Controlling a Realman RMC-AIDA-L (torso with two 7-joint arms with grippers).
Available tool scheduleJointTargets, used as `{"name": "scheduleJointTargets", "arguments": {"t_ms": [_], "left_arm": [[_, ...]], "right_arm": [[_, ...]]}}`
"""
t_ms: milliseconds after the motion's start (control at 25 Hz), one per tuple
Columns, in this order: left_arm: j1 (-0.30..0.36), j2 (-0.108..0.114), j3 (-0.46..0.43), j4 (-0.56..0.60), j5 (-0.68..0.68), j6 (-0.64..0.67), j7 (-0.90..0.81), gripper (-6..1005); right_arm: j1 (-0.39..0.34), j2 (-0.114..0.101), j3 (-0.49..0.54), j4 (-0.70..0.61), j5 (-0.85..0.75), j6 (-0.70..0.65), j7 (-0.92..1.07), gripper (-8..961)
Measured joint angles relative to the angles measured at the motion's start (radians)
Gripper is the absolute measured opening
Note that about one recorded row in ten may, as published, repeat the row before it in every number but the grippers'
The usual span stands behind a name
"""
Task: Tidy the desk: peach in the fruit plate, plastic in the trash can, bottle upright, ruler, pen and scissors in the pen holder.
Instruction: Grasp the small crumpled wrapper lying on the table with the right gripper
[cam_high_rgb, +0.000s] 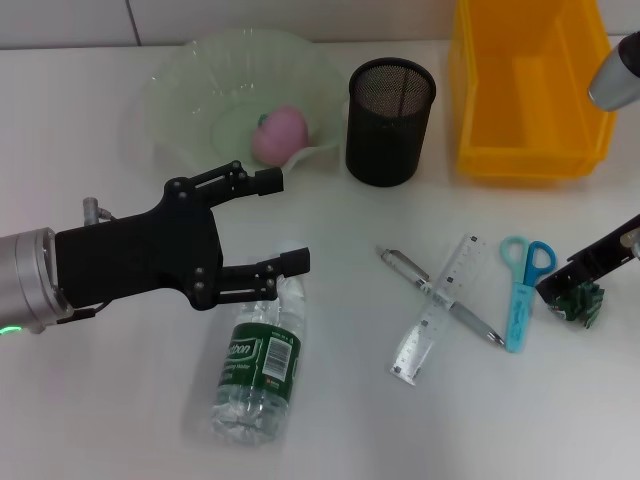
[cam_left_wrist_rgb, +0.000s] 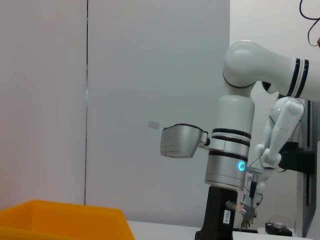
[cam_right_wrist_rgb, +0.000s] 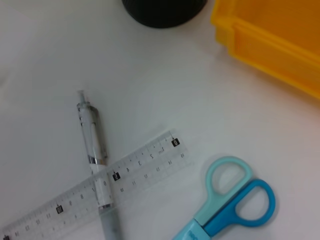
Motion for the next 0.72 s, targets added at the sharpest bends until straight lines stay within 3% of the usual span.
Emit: {"name": "scheduleJointTargets", "arguments": {"t_ms": [240, 720], "left_arm": [[0.000, 0.000, 0.000, 0.000, 0.000, 0.000, 0.000, 859], [-0.005, 0.000, -0.009, 0.000, 0.000, 0.000, 0.000, 860]], "right_arm": [[-0.014, -0.003, 0.000, 0.007, -0.005, 0.000, 0.007, 717], [-0.011, -0.003, -0.011, 0.064, -0.008, 0.028, 0.004, 717]]}}
